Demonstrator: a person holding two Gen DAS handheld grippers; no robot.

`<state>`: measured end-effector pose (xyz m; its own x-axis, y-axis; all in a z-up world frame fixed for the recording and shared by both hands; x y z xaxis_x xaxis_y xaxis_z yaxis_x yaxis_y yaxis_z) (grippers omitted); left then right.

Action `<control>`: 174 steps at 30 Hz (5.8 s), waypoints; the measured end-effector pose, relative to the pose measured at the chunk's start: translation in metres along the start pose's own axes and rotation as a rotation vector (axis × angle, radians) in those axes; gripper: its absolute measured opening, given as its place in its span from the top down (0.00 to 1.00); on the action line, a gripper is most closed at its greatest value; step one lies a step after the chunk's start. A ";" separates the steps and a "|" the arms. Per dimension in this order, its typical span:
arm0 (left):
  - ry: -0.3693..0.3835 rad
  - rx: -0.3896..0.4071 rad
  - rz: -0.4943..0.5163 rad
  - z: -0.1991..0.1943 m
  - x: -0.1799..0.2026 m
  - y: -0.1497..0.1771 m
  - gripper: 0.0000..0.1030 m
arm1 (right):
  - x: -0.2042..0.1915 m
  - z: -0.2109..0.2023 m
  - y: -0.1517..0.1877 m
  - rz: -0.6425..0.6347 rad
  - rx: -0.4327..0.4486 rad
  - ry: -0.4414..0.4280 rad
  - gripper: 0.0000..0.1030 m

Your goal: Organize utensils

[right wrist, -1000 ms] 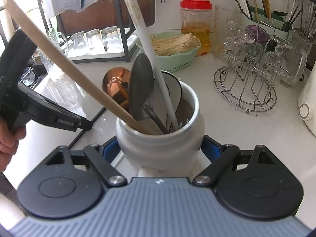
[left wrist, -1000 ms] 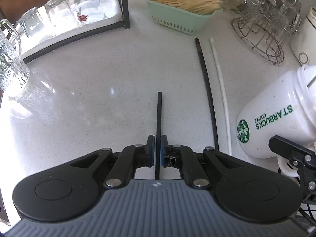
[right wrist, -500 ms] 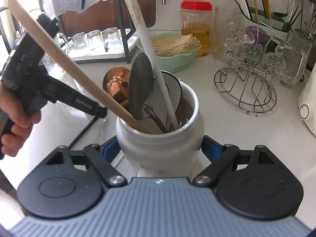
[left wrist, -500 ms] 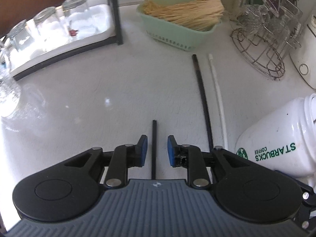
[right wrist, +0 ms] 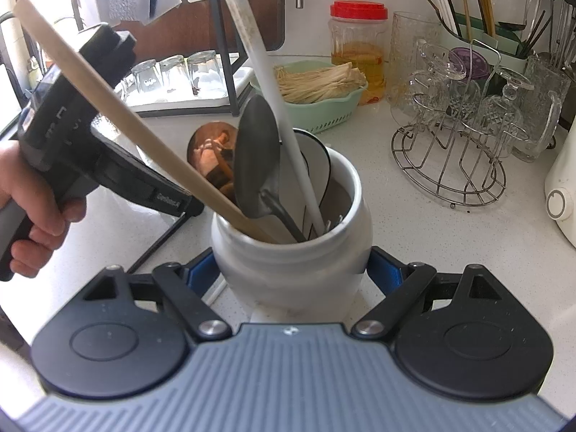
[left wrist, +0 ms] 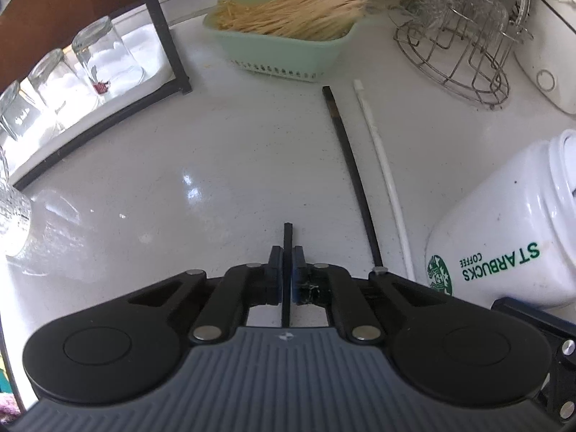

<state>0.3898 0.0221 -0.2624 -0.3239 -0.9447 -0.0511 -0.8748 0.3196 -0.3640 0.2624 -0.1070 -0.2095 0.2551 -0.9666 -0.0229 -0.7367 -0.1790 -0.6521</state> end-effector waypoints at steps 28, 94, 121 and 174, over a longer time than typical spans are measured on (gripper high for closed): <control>0.000 0.355 -0.191 -0.179 -0.001 0.006 0.95 | -0.001 0.001 -0.001 -0.022 0.015 -0.009 0.13; 0.254 0.444 0.124 -0.294 0.116 -0.074 0.95 | -0.002 0.007 -0.006 -0.012 0.037 -0.007 0.13; 0.385 -0.098 0.196 -0.188 0.128 -0.073 0.95 | -0.002 0.005 -0.004 -0.028 0.023 -0.007 0.13; 0.233 0.149 -0.295 -0.105 -0.038 0.018 0.35 | 0.004 0.004 -0.005 0.041 0.029 0.057 0.13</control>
<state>0.3490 0.0711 -0.1694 -0.1545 -0.9468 0.2823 -0.8861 0.0064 -0.4635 0.2699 -0.1090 -0.2091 0.1879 -0.9821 -0.0076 -0.7270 -0.1339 -0.6735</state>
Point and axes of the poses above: each gripper's, at about its wrist camera, not at the fingertips, and z roughly the way its jaws point, x to its right, y to its underside, the point moved 8 cm from there along z, roughly the way its jaws point, and after that the axes turned 3 degrees about -x, right-handed, at the moved point
